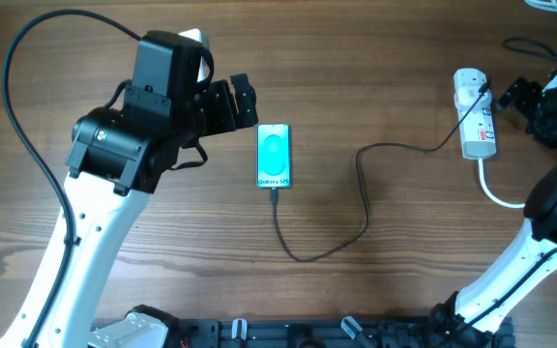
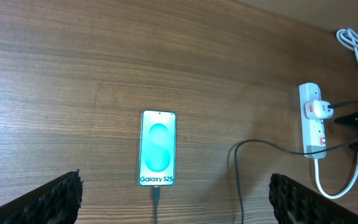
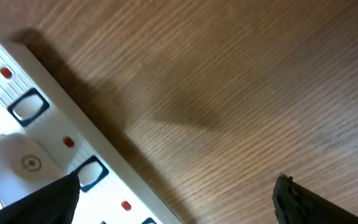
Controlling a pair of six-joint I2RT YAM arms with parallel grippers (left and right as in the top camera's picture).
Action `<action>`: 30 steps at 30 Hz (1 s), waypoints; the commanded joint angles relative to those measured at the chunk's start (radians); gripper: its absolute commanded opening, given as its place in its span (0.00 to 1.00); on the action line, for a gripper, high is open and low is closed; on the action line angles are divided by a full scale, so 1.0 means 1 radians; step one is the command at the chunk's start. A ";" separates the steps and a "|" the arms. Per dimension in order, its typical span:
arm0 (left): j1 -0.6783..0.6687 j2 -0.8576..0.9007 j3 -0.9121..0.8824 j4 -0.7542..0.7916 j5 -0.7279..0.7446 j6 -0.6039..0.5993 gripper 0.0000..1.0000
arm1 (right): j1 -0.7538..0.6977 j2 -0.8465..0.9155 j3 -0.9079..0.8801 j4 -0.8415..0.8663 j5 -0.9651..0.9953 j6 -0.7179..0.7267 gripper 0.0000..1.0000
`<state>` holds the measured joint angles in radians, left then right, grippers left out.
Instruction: Plug charger to phone and switch on socket
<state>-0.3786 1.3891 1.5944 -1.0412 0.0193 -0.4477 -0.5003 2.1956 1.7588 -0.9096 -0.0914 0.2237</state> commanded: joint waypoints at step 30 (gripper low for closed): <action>-0.001 -0.005 -0.004 0.000 -0.013 -0.006 1.00 | 0.006 0.105 0.008 0.011 -0.135 -0.041 1.00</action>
<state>-0.3786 1.3891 1.5944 -1.0409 0.0196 -0.4477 -0.5053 2.2631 1.7626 -0.8902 -0.1841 0.2070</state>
